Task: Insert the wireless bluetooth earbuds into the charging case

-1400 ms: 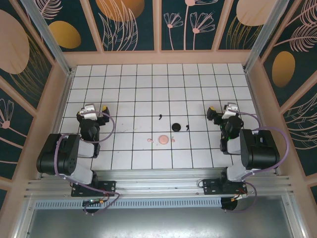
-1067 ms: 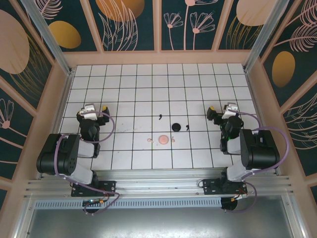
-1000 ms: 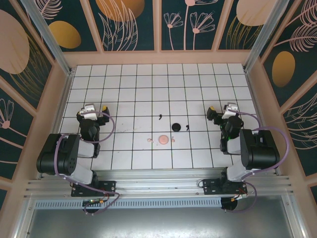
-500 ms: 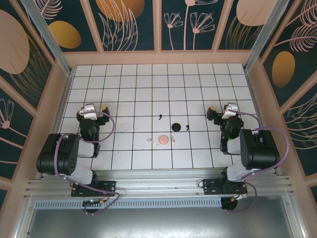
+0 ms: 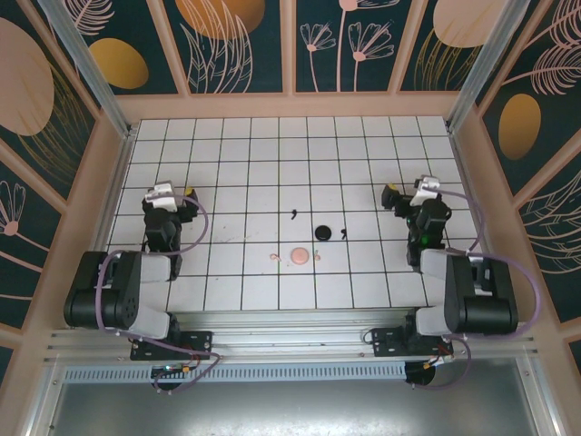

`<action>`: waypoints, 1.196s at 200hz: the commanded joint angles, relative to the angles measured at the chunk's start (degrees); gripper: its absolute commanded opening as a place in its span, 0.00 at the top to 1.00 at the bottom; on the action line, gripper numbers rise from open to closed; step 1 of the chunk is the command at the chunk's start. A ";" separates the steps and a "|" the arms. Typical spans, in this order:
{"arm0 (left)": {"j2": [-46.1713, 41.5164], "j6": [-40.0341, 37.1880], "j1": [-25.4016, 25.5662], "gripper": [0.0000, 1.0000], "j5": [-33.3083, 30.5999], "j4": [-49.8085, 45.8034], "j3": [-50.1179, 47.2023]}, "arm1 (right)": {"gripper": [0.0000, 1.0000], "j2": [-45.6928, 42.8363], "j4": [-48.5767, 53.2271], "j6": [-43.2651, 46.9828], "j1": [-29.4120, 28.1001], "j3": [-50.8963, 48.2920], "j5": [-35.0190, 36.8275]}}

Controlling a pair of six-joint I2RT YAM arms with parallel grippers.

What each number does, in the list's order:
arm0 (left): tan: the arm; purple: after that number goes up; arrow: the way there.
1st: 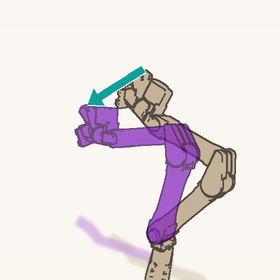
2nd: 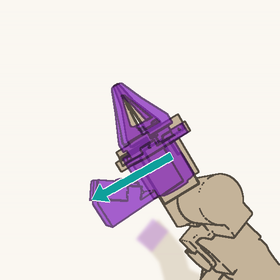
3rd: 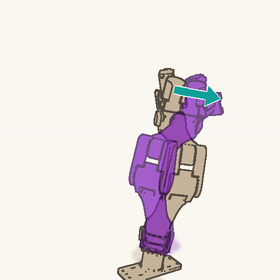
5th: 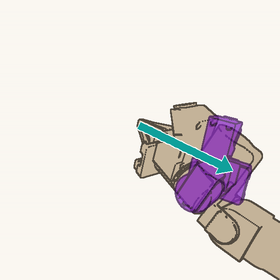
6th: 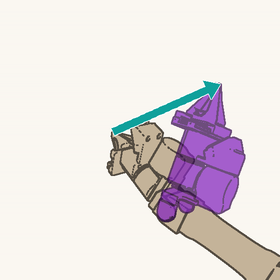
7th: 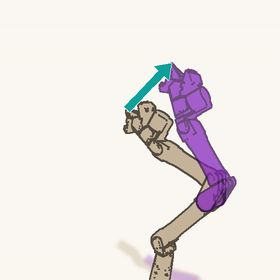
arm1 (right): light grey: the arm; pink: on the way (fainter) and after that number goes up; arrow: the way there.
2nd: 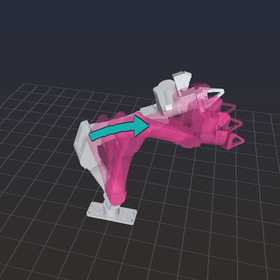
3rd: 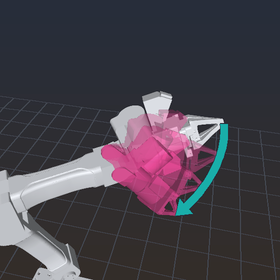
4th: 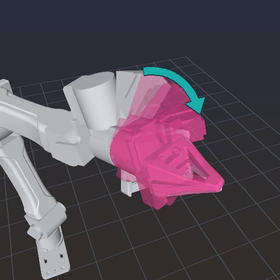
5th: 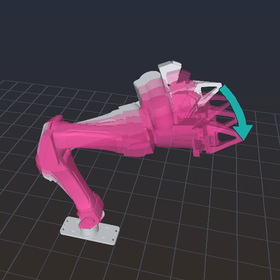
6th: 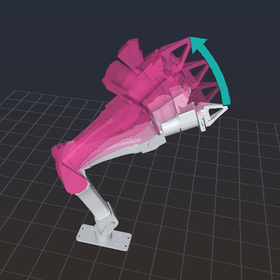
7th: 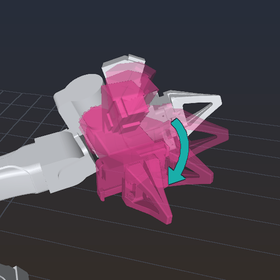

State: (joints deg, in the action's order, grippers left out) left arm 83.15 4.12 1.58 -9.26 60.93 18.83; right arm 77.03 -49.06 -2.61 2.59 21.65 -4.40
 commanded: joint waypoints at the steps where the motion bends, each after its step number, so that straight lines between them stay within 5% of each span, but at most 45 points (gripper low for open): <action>1: -4.30 1.04 -0.36 0.16 1.12 -13.19 4.94 | 0.01 -4.78 18.75 -3.25 0.14 6.62 -1.62; 58: -10.64 12.95 -0.25 0.30 12.40 -36.30 16.16 | 0.01 -4.36 55.01 -11.81 -2.77 23.59 -2.22; 85: -11.05 15.64 -0.11 0.35 14.88 -46.13 21.09 | 0.01 -3.52 65.25 -13.49 -8.87 27.20 -2.28; 126: -11.01 19.53 0.72 0.40 17.93 -53.63 22.69 | 0.02 -1.77 72.80 -19.68 -20.70 29.15 -3.34; 157: -8.57 19.36 3.05 0.41 18.76 -57.23 23.00 | 0.12 0.90 75.82 -25.20 -27.20 32.78 -4.78; 206: -0.93 18.78 6.43 0.45 22.26 -60.75 25.68 | 0.27 14.26 88.39 -21.65 -29.36 47.10 -5.17; 239: 1.82 18.91 7.02 0.45 21.69 -60.64 25.90 | 0.29 23.53 94.73 -21.60 -31.95 55.40 -3.51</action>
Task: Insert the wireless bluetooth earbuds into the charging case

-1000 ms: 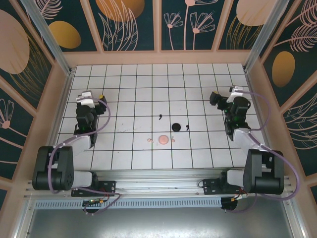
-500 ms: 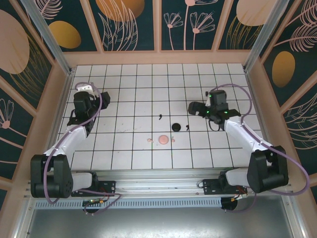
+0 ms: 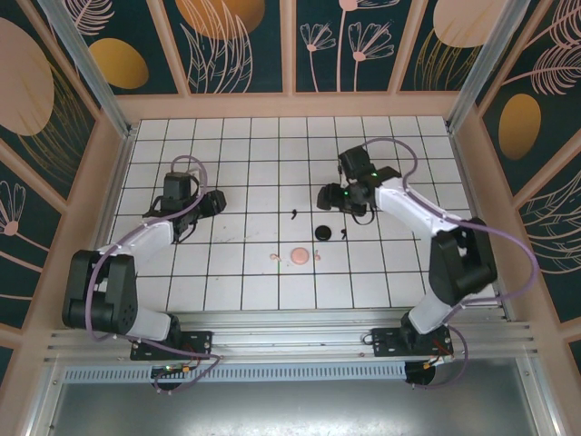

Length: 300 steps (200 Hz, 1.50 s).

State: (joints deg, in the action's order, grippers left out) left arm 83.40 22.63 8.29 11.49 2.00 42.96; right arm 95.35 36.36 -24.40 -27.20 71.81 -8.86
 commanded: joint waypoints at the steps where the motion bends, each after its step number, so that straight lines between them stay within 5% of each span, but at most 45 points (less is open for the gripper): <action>1: 1.68 0.40 0.36 0.45 0.97 -1.77 1.82 | 0.29 5.56 9.42 0.21 -2.25 5.43 1.04; 116: 7.96 -0.57 0.39 0.44 1.48 -2.22 6.08 | 0.34 20.60 14.61 0.85 -3.82 14.37 -0.04; 300: 8.06 -1.01 0.49 0.44 1.61 -2.81 6.54 | 0.42 22.77 16.14 -2.84 -6.72 12.18 4.05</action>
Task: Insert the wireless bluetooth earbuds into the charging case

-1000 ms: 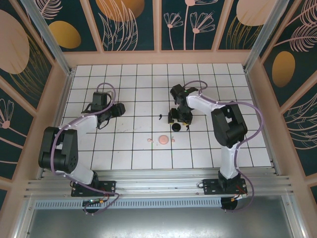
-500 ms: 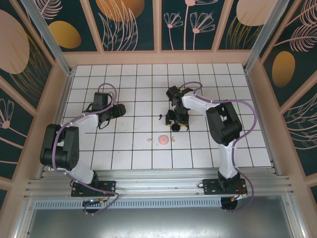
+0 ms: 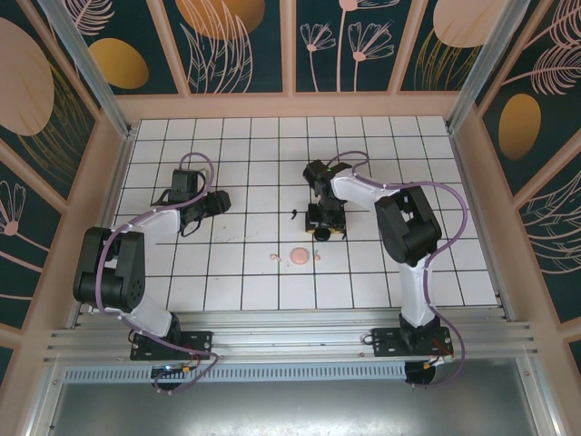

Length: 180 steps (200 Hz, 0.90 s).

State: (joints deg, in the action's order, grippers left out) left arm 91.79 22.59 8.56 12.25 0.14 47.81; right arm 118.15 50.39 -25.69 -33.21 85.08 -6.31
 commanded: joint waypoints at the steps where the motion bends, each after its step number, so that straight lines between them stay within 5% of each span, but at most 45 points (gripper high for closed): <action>1: -0.36 -0.97 0.23 0.44 0.84 -0.94 1.73 | 0.42 -0.07 2.05 -1.55 -0.71 -1.16 1.52; 90: -2.45 -0.44 0.22 0.47 6.05 -0.99 4.48 | 0.51 -13.18 -17.79 -5.72 -0.69 -15.53 3.87; 180: -9.21 -1.55 2.22 0.54 24.18 22.82 -2.97 | 0.53 -28.31 -46.58 -4.59 0.07 -29.87 -1.14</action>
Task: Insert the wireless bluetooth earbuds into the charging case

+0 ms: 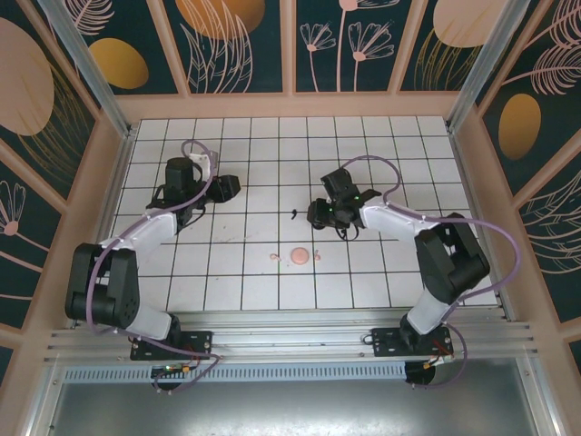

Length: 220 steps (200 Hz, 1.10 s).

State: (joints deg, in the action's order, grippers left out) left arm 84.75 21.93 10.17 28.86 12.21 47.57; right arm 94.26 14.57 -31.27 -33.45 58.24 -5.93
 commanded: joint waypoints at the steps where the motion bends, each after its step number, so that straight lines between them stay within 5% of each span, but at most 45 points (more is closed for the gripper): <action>1: -2.24 -0.87 0.66 0.54 7.68 10.96 -2.82 | 0.53 -4.56 -11.08 1.10 0.31 -3.17 -1.57; 54: 0.38 -1.51 1.47 0.55 13.28 2.39 3.79 | 0.54 -13.22 -22.98 11.74 0.58 -10.63 -3.74; 101: -1.02 -2.21 4.36 0.54 15.46 -0.30 4.63 | 0.54 -13.37 -20.13 12.49 1.81 -7.33 -10.28; 181: -4.77 -10.33 14.49 0.53 14.40 25.49 -7.33 | 0.55 -13.46 -22.30 -2.40 1.74 -5.74 -18.11; 220: -2.41 -11.96 17.24 0.51 15.68 30.81 -6.90 | 0.55 -14.75 -26.63 -6.09 1.75 -7.24 -21.59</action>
State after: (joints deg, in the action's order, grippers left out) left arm 81.34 12.69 25.98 42.41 34.22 40.34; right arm 81.67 -6.68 -33.45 -31.90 52.45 -23.97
